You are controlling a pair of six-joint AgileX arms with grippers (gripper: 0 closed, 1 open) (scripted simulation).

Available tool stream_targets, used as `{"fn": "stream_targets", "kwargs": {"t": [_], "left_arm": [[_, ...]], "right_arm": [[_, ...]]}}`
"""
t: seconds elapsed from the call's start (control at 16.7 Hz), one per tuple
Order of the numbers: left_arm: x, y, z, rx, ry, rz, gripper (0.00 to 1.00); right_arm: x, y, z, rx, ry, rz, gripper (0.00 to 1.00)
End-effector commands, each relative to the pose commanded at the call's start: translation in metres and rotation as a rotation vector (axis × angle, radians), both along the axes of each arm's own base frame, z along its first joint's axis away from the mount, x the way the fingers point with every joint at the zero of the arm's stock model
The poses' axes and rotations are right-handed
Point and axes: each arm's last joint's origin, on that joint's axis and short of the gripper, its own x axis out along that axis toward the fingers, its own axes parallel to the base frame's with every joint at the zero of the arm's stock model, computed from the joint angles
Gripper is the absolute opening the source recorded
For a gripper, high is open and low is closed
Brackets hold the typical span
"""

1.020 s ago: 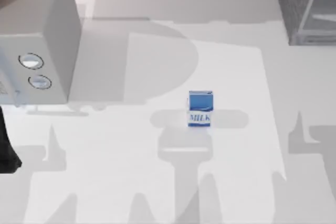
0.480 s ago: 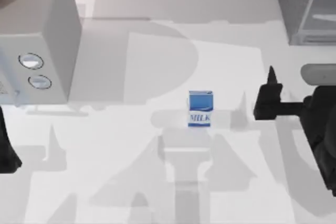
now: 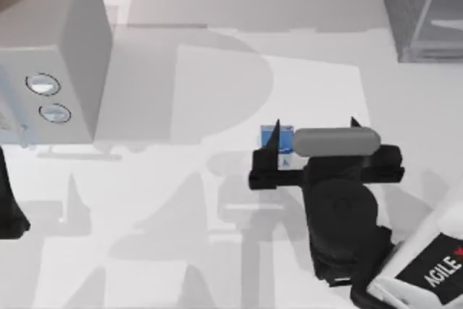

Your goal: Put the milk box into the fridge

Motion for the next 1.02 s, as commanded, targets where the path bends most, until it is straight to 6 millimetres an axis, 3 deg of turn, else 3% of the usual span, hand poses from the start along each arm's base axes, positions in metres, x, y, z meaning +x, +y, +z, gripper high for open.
{"fn": "stream_targets", "kwargs": {"t": [0.24,0.54,1.02], "left_arm": [[0.000,0.000,0.000,0.000,0.000,0.000,1.00],[0.000,0.000,0.000,0.000,0.000,0.000,1.00],[0.000,0.000,0.000,0.000,0.000,0.000,1.00]], "right_arm": [[-0.005,0.027,-0.038,-0.005,-0.036,-0.008,1.00],[-0.007,0.043,-0.069,-0.002,-0.076,-0.023,1.00],[-0.006,0.047,-0.080,0.001,-0.096,-0.033,1.00]]}}
